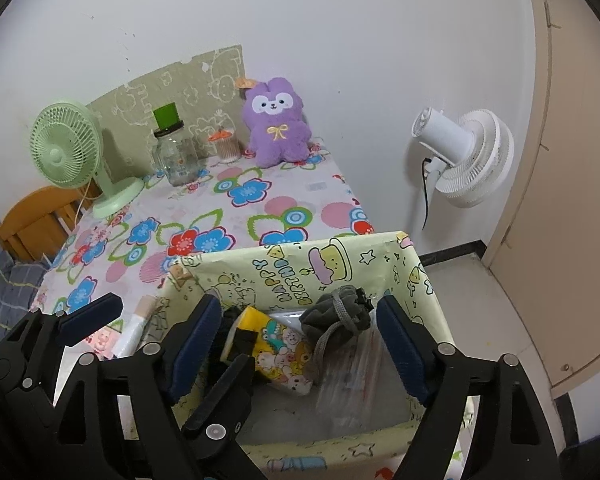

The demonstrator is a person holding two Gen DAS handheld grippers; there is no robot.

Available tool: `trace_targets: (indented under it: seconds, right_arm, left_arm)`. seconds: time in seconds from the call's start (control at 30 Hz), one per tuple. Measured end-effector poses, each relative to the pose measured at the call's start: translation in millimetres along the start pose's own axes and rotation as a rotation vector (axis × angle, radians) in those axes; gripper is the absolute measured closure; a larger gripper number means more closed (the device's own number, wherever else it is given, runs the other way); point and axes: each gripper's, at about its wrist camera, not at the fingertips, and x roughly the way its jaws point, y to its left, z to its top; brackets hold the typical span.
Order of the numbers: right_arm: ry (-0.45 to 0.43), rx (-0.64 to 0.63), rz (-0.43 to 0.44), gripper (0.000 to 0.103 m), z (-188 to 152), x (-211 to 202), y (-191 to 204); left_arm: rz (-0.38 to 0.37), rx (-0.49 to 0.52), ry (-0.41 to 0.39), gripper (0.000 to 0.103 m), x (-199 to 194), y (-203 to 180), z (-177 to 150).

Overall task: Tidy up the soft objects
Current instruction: 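Open the left tool over the box while the right tool releases the glove, then withdraw both tools from the box back toward the white towels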

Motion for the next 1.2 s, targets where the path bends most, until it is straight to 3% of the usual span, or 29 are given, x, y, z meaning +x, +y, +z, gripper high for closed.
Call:
trace_targets:
  seconds: [0.27, 1.2]
  right_arm:
    - [-0.022, -0.008, -0.012, 0.019, -3, -20, 14]
    - [-0.141, -0.066, -0.050, 0.003, -19, -85, 85]
  left_arm:
    - [-0.004, -0.009, -0.029, 0.001, -21, 10, -5]
    - [0.022, -0.040, -0.127, 0.001, -95, 60, -33]
